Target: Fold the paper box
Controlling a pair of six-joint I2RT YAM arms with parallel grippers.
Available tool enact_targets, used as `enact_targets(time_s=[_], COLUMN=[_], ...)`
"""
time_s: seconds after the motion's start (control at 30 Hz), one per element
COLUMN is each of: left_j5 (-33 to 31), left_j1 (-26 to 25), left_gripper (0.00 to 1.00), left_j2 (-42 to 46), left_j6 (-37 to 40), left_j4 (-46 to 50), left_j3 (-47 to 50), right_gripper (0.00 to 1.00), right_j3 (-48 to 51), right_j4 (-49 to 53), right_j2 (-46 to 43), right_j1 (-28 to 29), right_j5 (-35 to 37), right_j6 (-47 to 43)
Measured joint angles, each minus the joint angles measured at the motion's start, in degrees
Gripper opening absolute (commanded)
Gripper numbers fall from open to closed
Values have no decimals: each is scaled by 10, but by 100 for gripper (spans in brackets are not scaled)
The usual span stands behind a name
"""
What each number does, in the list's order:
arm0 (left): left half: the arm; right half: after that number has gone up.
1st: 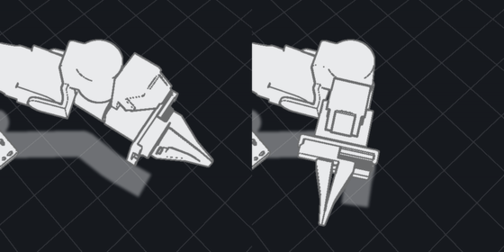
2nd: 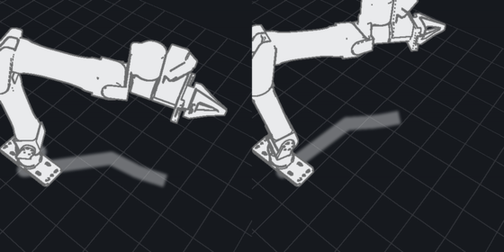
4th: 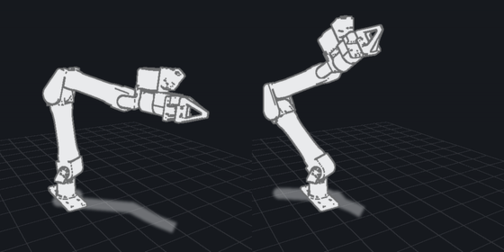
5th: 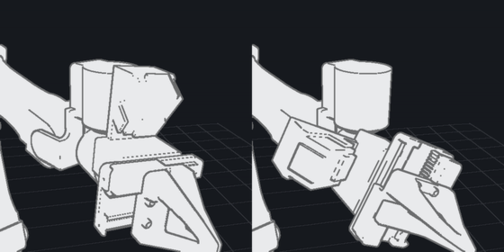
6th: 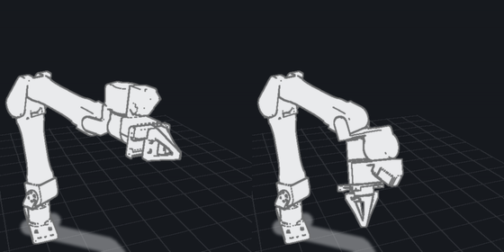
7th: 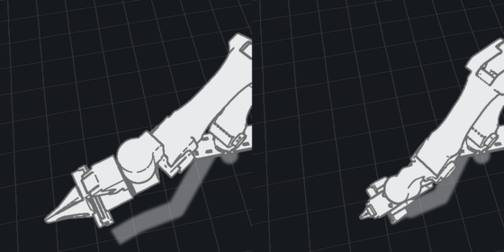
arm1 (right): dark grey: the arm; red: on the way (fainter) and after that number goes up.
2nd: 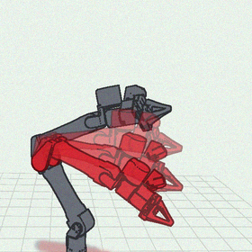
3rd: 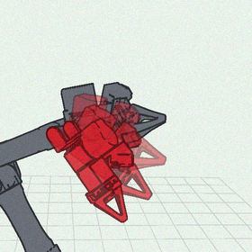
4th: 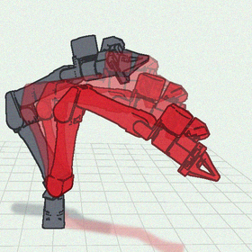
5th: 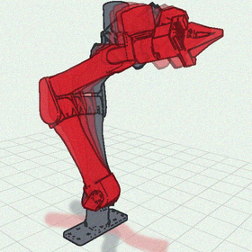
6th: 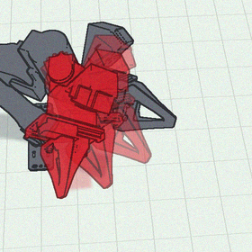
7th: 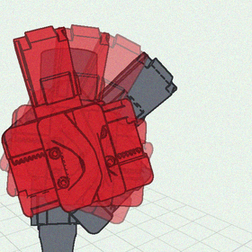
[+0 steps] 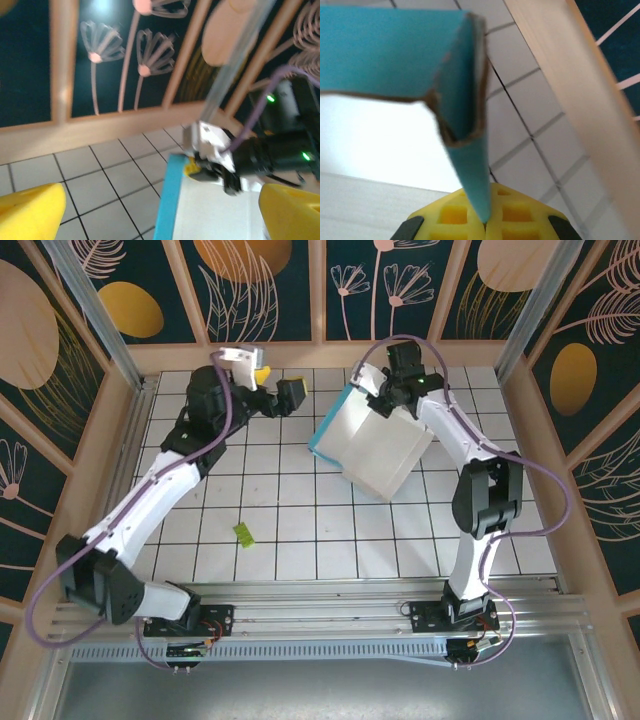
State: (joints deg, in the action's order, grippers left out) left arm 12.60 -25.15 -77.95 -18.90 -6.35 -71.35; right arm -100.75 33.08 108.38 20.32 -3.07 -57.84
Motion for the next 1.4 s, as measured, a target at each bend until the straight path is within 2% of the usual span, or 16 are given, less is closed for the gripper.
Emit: enact_targets(time_s=[0.07, 0.13, 0.23, 0.33, 0.6, 0.73, 0.97, 1.1, 1.2, 1.3, 1.4], left_j5=[-40, -68, -94, -108, -142, -167, -180, -164, -159, -157, -134], left_j1=[0, 0, 0, 0, 0, 0, 0, 0, 0, 0, 0], left_gripper=[99, 99, 98, 98, 99, 99, 99, 96, 94, 93, 92], left_j2=[31, 48, 61, 78, 153, 172, 164, 139, 124, 103, 67], left_j6=[-23, -35, -40, -40, -24, 2, 24, 37, 47, 59, 77], left_j4=[-15, -20, -28, -36, -41, -32, -24, -22, -7, 13, 34], left_j3=[45, 80, 118, 147, 219, 228, 231, 231, 229, 220, 192], right_gripper=[0, 0, 6, 10, 20, 25, 26, 26, 28, 35, 36], right_j3=[-3, -17, -24, 6, 165, 182, 209, 212, 202, 195, 191], right_j4=[44, 86, 115, 101, -17, -49, -77, -75, -65, -60, -45], right_j2=[-9, 2, 21, 31, 49, 50, 39, 24, -4, -58, -132], right_j1=[30, 56, 85, 115, 184, 183, 183, 183, 183, 183, 181], right_j5=[82, 135, 165, 184, 170, 155, 141, 122, 95, 76, 81], right_j6=[-62, -106, -162, -213, -286, -289, -284, -239, -151, -6, 209])
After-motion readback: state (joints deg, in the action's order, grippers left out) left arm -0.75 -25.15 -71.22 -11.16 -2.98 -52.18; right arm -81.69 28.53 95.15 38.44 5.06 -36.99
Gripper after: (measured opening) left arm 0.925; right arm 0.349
